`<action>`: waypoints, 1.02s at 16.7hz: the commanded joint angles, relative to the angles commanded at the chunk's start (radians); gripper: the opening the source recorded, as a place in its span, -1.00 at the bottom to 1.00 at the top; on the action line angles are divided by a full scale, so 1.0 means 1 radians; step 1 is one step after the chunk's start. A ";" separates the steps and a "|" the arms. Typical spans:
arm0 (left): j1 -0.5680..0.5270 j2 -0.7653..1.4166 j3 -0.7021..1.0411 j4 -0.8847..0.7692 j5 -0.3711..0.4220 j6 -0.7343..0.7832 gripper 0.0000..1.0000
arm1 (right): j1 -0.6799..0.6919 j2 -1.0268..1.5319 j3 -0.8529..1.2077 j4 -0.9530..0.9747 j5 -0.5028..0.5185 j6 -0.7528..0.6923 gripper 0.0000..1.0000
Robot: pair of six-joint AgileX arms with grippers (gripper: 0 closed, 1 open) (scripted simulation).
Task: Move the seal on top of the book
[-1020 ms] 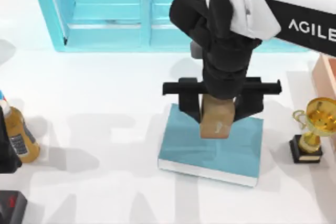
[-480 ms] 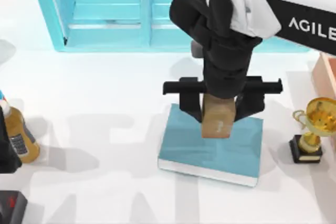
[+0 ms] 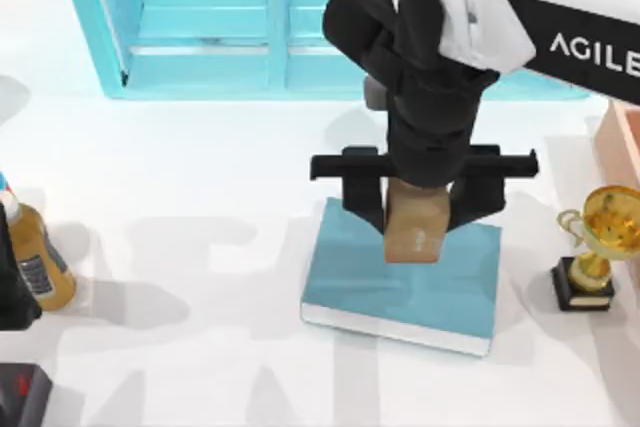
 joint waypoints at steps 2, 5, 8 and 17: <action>0.000 0.000 0.000 0.000 0.000 0.000 1.00 | 0.000 0.000 0.000 0.000 0.000 0.000 0.36; 0.000 0.000 0.000 0.000 0.000 0.000 1.00 | 0.000 0.000 0.000 0.000 0.000 0.000 0.81; 0.000 0.000 0.000 0.000 0.000 0.000 1.00 | 0.000 0.000 0.000 0.000 0.000 0.000 1.00; 0.000 0.000 0.000 0.000 0.000 0.000 1.00 | 0.001 0.002 0.017 -0.016 0.000 0.001 1.00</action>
